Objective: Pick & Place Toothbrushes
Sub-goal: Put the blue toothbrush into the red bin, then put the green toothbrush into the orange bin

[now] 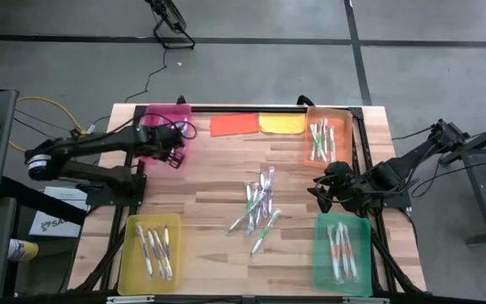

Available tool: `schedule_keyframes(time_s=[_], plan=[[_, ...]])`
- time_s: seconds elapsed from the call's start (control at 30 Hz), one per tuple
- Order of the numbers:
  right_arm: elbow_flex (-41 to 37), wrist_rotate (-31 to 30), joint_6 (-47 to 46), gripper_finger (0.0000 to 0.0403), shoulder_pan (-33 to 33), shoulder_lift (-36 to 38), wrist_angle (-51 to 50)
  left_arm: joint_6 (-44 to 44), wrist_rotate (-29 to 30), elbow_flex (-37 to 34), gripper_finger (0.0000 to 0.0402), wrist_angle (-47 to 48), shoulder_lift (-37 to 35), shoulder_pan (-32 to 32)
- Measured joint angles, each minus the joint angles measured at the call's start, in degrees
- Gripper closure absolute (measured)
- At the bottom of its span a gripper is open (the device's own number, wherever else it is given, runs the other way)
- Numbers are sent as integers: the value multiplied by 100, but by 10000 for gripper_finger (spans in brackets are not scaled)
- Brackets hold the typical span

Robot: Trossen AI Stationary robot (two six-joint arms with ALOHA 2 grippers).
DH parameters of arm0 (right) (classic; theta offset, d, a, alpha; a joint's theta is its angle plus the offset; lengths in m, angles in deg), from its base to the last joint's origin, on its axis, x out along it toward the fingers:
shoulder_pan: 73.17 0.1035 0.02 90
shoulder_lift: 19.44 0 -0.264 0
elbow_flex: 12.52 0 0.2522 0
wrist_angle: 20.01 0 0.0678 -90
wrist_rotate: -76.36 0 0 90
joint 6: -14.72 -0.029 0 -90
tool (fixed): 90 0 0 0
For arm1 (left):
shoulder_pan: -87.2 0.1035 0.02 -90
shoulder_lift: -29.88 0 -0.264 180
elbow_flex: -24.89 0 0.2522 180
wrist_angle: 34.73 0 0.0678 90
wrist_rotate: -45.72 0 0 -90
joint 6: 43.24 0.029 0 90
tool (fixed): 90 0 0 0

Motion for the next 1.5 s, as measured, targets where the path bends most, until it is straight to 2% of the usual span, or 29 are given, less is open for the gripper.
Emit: schedule_keyframes(time_s=[0.3, 0.43, 0.67, 0.97, 1.2, 1.27, 1.37, 1.5], plan=[[0, 2, -59, 190, 0, 0, 3, 615, -326, -390, 396, -1164, 88, 1145], [0, 4, -137, 190, 0, 0, 2, 726, -390, -390, 395, -1264, 88, 1599], [0, 4, -142, 190, 0, 0, 2, 1047, -675, -390, 361, -1288, 98, 2060], [0, 7, -260, 190, 0, 0, 2, 1304, -676, -390, 343, -1364, 114, 2075], [0, 55, -295, 190, 0, 0, 2, 1314, -761, -390, 262, -1431, 114, 2074], [-2, 71, -297, 190, -2, 0, 2, 1456, -940, -390, 238, -1569, 114, 2074], [0, 179, -303, 190, -2, 0, 2, 2035, -1522, -390, 213, -2067, 114, 2061], [0, 208, -316, 190, -1, 0, 2, 2252, -2090, -387, 208, -2815, 112, 1576]])
